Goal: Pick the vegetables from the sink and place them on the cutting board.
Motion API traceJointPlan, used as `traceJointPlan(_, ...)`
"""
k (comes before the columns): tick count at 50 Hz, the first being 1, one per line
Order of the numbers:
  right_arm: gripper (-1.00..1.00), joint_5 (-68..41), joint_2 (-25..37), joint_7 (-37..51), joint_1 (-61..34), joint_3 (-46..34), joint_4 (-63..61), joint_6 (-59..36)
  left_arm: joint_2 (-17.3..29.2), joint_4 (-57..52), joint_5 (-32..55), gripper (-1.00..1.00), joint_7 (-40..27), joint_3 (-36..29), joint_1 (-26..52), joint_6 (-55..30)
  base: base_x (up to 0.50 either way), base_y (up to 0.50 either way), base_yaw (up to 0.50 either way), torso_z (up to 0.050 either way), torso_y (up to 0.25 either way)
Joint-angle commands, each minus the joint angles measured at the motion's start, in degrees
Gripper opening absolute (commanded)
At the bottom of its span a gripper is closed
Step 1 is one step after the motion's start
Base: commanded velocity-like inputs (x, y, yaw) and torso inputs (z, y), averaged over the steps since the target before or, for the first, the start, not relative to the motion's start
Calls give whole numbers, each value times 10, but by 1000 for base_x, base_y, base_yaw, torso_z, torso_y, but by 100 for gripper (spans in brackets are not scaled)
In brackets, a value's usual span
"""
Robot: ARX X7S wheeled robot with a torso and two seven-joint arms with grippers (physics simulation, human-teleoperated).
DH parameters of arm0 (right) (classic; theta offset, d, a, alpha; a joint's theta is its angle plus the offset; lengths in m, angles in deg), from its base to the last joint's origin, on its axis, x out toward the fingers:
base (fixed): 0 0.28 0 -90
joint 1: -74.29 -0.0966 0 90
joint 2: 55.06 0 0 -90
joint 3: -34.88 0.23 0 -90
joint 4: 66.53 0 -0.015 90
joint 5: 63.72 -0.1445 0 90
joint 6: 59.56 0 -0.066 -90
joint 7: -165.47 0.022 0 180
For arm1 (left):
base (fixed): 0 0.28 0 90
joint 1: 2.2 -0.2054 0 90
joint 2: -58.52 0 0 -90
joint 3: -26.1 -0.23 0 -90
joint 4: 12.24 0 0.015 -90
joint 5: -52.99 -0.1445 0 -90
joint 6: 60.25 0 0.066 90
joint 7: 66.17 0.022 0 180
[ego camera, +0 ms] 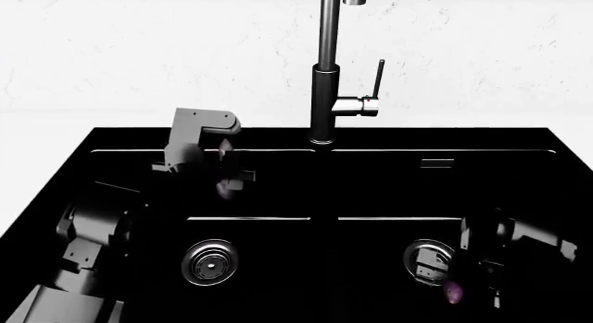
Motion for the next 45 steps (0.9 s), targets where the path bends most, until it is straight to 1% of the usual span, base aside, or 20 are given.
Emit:
traceJointPlan(1, 100, 168, -19, -35, 22, 148, 1, 3, 2, -7, 7, -100, -8, 3, -3, -3, 0, 0, 0, 0, 0)
traceJointPlan(8, 100, 203, -28, -46, 34, 186, 1, 6, 5, -13, 11, -100, -12, 6, -6, -6, 0, 0, 0, 0, 0)
traceJointPlan(20, 100, 219, -29, -45, 47, 215, 1, 8, 8, -19, 17, -100, -17, 10, -11, -8, 1, 0, 0, 0, 0)
traceJointPlan(21, -100, 219, -30, -46, 49, 215, 1, 7, 8, -21, 18, -100, -18, 10, -12, -9, 0, 0, 0, 0, 0)
traceJointPlan(36, -100, 224, -22, -55, 26, 206, 1, 12, 13, -35, 27, -100, -14, 14, -17, -6, 1, 0, 0, 0, 0)
traceJointPlan(40, -100, 229, -24, -77, 1, 189, 1, 16, 22, -54, 16, -100, 5, 0, -24, 21, 0, 0, 0, 0, 0)
traceJointPlan(45, -100, 236, -29, -131, -54, 153, -1, 23, 32, -81, -1, -100, 6, -14, -28, 40, 0, 0, 0, 0, 0)
